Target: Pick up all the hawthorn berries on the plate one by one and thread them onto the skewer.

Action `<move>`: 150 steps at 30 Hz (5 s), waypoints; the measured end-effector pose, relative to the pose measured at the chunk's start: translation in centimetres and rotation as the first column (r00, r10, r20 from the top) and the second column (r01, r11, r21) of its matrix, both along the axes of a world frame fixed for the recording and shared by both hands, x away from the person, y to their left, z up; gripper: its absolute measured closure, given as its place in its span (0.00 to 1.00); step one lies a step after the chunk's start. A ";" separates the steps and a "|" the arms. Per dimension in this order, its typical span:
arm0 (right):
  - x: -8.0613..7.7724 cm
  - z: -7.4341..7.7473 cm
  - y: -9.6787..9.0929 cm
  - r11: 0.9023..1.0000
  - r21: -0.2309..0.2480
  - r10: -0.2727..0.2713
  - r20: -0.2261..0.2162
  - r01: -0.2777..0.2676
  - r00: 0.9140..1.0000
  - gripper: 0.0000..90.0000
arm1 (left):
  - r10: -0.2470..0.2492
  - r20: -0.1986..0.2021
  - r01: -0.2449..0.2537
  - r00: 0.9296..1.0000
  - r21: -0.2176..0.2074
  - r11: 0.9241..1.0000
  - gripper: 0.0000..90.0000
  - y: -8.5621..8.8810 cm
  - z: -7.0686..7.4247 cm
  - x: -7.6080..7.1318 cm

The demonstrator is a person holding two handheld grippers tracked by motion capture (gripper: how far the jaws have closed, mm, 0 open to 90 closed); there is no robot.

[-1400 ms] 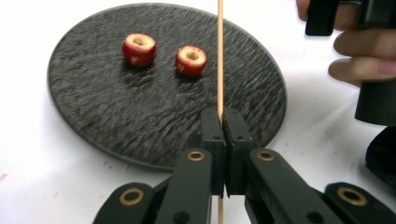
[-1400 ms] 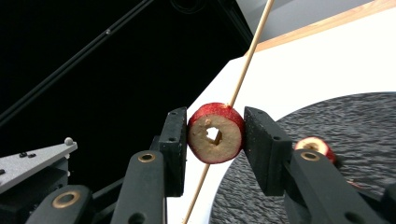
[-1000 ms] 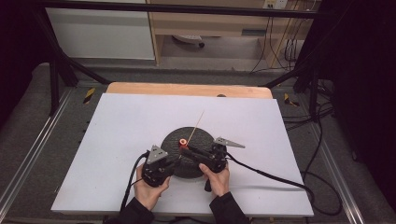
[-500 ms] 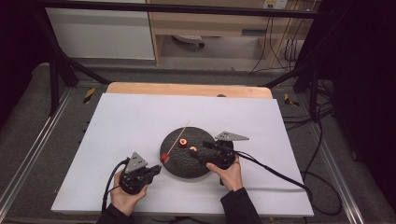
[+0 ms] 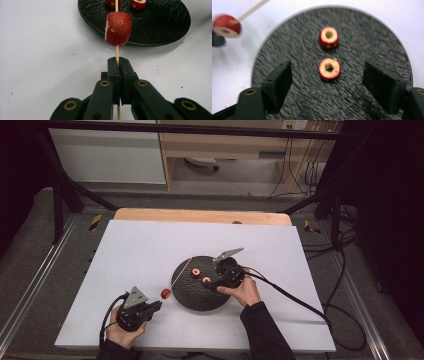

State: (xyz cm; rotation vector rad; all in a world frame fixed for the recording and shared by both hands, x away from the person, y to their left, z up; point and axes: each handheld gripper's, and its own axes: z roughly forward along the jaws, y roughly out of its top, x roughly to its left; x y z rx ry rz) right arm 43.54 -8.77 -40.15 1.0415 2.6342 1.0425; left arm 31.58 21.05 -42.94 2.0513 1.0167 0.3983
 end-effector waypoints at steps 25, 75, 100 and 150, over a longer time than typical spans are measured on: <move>3.4 -1.5 2.7 0.990 -0.130 -0.078 -0.226 0.049 0.971 0.68 | 0.001 -0.010 0.000 1.000 0.010 1.000 0.99 0.0 -0.2 0.2; -0.4 0.0 -2.5 0.497 0.813 -0.393 -0.100 0.303 0.914 0.69 | -0.027 0.033 0.030 0.999 -0.110 0.993 0.99 -1.9 0.3 -2.0; -0.7 -1.1 -1.7 0.418 0.857 -0.368 -0.144 0.301 0.919 0.69 | -0.035 0.032 0.039 0.999 -0.132 0.990 0.99 -2.5 0.2 -2.0; -1.3 -1.6 -1.3 0.433 0.862 -0.363 -0.102 0.264 0.926 0.70 | 0.024 0.072 -0.010 0.997 -0.192 0.981 0.99 -4.0 -0.4 -2.6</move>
